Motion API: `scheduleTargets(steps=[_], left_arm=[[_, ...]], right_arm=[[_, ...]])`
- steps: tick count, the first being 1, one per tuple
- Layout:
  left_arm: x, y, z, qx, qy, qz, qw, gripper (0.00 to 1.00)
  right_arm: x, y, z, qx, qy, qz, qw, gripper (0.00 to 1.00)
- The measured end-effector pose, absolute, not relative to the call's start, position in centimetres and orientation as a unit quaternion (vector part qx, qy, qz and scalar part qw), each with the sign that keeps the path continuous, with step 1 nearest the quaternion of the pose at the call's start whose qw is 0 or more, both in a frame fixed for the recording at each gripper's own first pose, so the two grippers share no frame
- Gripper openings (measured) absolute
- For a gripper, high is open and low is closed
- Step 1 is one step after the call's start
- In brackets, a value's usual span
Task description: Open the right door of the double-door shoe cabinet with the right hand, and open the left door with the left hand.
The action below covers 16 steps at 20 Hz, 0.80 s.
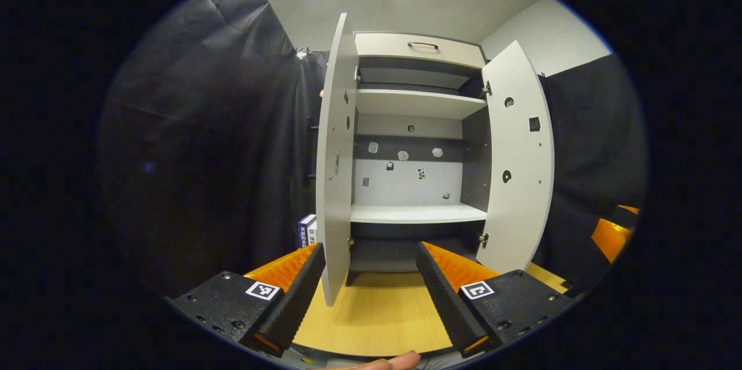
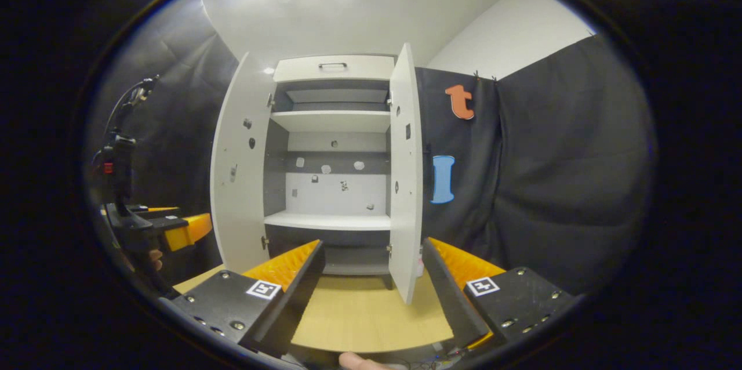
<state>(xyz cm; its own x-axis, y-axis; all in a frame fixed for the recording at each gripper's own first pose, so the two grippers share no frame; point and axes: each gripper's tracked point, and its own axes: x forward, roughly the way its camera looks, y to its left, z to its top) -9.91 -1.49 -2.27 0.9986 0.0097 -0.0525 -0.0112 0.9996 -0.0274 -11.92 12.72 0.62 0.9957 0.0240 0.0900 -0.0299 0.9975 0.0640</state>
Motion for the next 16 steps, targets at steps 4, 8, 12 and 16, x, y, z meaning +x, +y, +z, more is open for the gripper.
scheduleTargets(steps=[4,8,12,16], left_arm=[[-10.8,-2.2,-2.0,0.002,0.019,-0.003,1.0,0.96],[-11.4,-1.8,-2.2,-0.005,0.02,0.005,1.0,0.96],[-12.1,-2.0,-2.3,-0.001,0.02,-0.002,1.0,0.96],[-12.7,-2.6,-2.3,0.009,0.019,-0.009,1.0,0.96]], right_arm=[[-11.9,12.3,1.6,0.025,-0.052,0.012,0.998,1.0],[-12.1,12.3,2.0,0.032,-0.061,0.015,0.998,1.0],[-12.2,12.2,2.0,0.022,-0.059,0.017,0.998,1.0],[-12.0,12.2,1.4,0.024,-0.048,0.024,0.998,1.0]])
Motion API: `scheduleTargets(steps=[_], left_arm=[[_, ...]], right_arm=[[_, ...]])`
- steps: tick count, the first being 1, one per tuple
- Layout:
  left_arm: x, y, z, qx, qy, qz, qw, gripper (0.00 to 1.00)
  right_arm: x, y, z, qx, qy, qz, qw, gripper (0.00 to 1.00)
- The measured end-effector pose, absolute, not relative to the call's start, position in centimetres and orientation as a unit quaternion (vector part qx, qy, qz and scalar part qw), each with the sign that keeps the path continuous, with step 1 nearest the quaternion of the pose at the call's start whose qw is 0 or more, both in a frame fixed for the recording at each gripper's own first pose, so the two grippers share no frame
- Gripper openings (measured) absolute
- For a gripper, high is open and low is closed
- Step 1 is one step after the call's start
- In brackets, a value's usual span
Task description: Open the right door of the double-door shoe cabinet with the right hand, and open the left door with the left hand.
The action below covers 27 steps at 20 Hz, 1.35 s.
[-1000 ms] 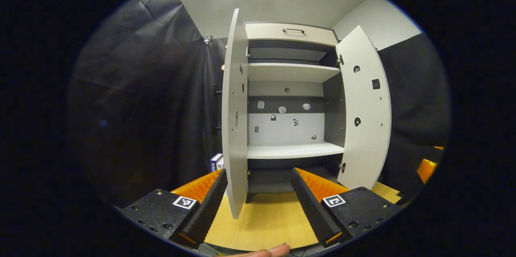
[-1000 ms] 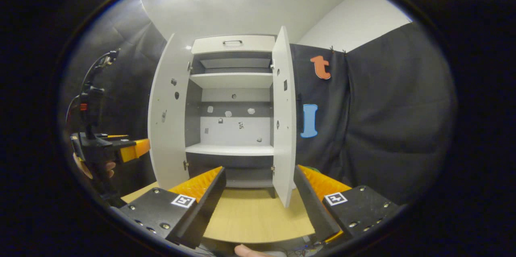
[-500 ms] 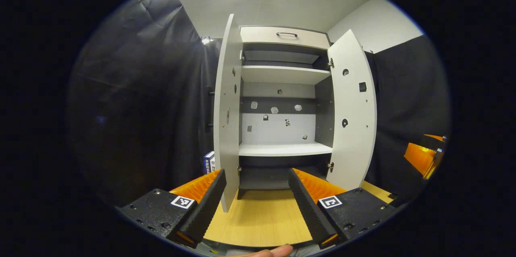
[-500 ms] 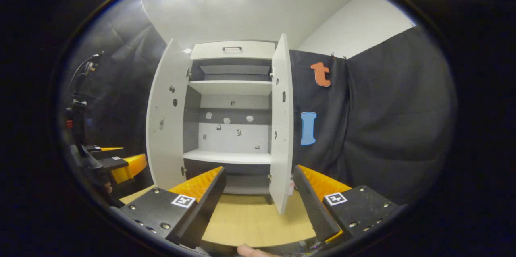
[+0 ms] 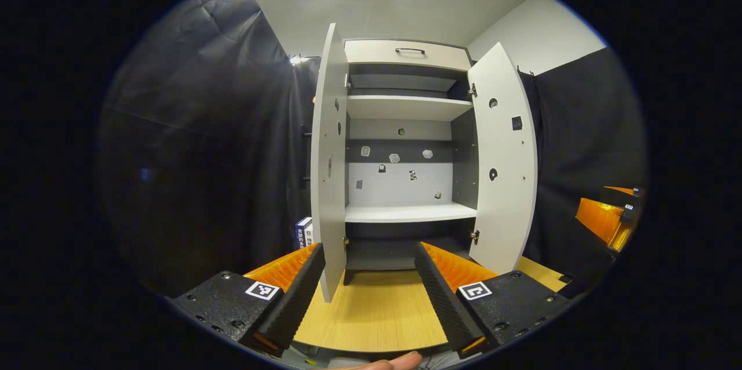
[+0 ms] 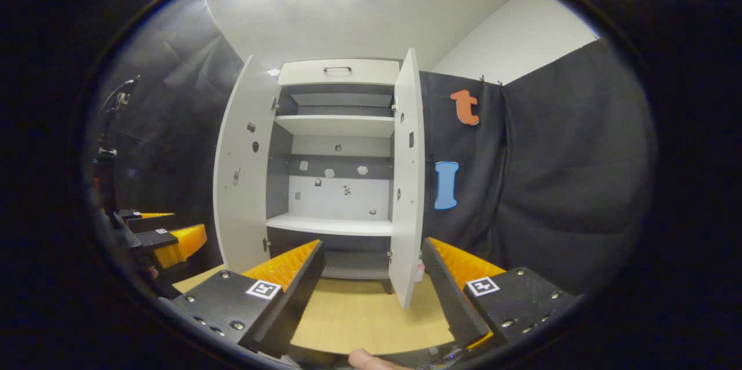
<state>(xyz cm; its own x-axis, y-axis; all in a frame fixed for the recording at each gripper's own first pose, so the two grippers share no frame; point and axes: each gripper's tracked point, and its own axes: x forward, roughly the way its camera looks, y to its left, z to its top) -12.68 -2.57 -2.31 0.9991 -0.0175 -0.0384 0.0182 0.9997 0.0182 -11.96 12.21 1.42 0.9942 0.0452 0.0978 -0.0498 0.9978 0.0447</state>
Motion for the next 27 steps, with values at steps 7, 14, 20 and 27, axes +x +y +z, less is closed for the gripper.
scheduleTargets(steps=[7,14,20,27], left_arm=[[-13.2,-2.9,-2.4,0.008,0.019,-0.014,1.0,0.96],[-13.5,-2.7,-2.7,0.004,0.02,-0.016,1.0,0.96],[-13.8,-2.9,-2.6,0.002,0.017,-0.018,1.0,0.96],[-14.2,-3.1,-2.1,0.008,0.012,-0.022,1.0,0.96]], right_arm=[[-11.9,11.8,1.4,0.023,-0.048,0.022,0.998,1.0],[-12.5,12.0,1.1,0.017,-0.051,0.027,0.998,1.0],[-12.9,12.0,1.0,0.018,-0.055,0.028,0.998,1.0],[-13.1,12.3,1.1,0.018,-0.058,0.032,0.998,1.0]])
